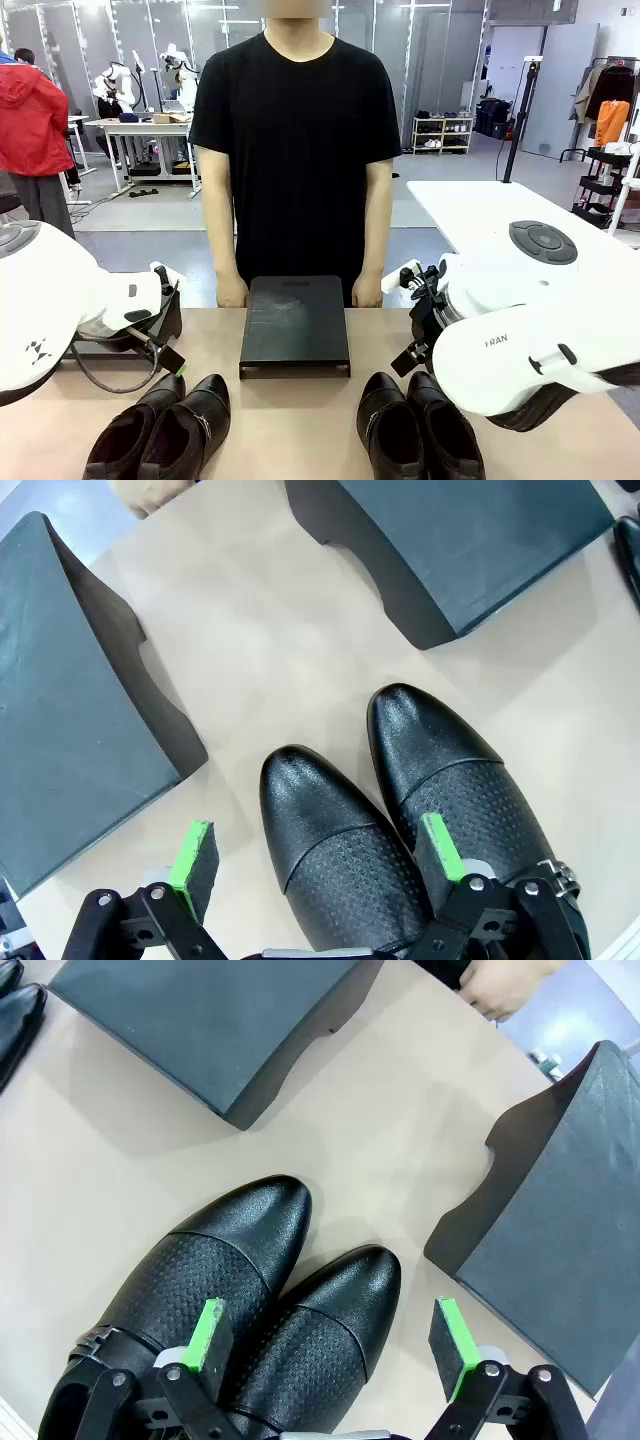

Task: Place the shoes on the stand as instructed by the person.
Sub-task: Pick up one pair of Shoes and place it on the Shoes Stand indicated by the person.

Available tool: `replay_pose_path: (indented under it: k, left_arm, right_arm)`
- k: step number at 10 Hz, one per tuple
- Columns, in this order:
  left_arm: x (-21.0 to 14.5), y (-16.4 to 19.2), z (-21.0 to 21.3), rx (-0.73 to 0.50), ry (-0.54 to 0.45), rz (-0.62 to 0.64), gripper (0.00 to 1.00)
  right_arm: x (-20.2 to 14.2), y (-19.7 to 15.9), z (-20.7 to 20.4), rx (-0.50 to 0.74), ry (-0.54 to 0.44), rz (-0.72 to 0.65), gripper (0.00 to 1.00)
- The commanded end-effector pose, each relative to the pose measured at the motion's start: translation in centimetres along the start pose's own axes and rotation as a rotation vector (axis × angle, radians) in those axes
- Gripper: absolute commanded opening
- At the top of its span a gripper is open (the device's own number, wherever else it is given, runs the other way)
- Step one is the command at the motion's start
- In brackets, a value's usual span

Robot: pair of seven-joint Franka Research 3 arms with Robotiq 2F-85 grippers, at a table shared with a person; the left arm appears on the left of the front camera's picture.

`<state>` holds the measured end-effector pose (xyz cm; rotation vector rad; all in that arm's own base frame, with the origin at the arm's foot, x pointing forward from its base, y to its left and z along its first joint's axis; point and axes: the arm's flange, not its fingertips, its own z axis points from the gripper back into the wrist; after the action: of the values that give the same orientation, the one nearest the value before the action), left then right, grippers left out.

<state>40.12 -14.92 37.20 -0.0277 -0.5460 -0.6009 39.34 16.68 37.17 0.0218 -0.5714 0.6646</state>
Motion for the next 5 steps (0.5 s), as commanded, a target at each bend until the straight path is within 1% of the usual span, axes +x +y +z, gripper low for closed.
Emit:
replay_pose_path:
  k: [1,5]
  left_arm:
    - [0.01,-0.03,0.0,0.0,0.0,-0.001,1.0]
    - [0.01,-0.03,0.0,0.0,0.0,-0.001,1.0]
  right_arm:
    - [0.0,0.0,0.0,0.0,0.0,0.0,1.0]
    - [0.0,0.0,0.0,0.0,0.0,0.0,1.0]
